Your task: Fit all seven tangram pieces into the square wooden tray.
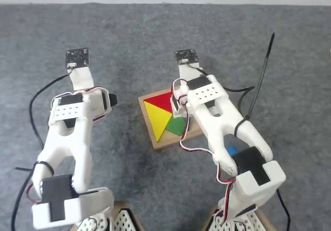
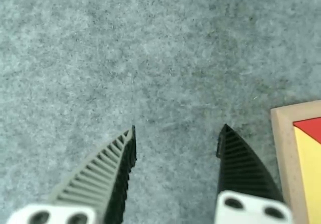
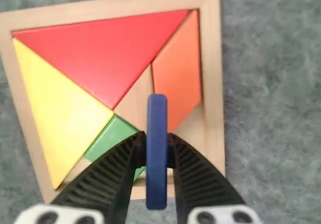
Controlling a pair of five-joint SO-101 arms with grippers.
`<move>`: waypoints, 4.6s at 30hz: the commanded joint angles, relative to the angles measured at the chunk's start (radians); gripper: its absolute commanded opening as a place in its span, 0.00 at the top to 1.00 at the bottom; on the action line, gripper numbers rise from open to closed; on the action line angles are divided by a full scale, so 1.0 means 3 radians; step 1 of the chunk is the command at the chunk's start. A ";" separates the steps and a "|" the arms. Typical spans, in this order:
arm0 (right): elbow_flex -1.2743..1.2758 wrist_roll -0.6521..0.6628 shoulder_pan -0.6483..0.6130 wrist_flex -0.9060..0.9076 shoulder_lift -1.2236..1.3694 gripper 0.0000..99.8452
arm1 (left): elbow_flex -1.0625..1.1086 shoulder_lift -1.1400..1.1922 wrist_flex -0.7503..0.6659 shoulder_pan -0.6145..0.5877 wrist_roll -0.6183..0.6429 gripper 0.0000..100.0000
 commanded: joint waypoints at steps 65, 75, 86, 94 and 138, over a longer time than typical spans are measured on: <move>0.1944 0.3734 0.0872 0.0345 -0.1644 0.70 | -0.0028 -0.0026 -0.0066 0.0015 -0.0061 0.75; 0.2266 0.4117 0.1164 0.0284 -0.1859 0.71 | -0.0028 -0.0020 -0.0066 0.0020 -0.0061 0.75; 0.2240 0.4383 0.1087 -0.0207 -0.1256 0.73 | -0.0023 -0.0020 -0.0061 0.0010 -0.0061 0.75; 0.2174 0.4388 0.1112 -0.0171 -0.1169 0.91 | -0.0023 -0.0020 -0.0061 0.0010 -0.0061 0.75; 0.2721 0.2435 0.1348 0.0376 -0.2580 0.72 | -0.0023 -0.0020 -0.0051 0.0015 -0.0061 0.75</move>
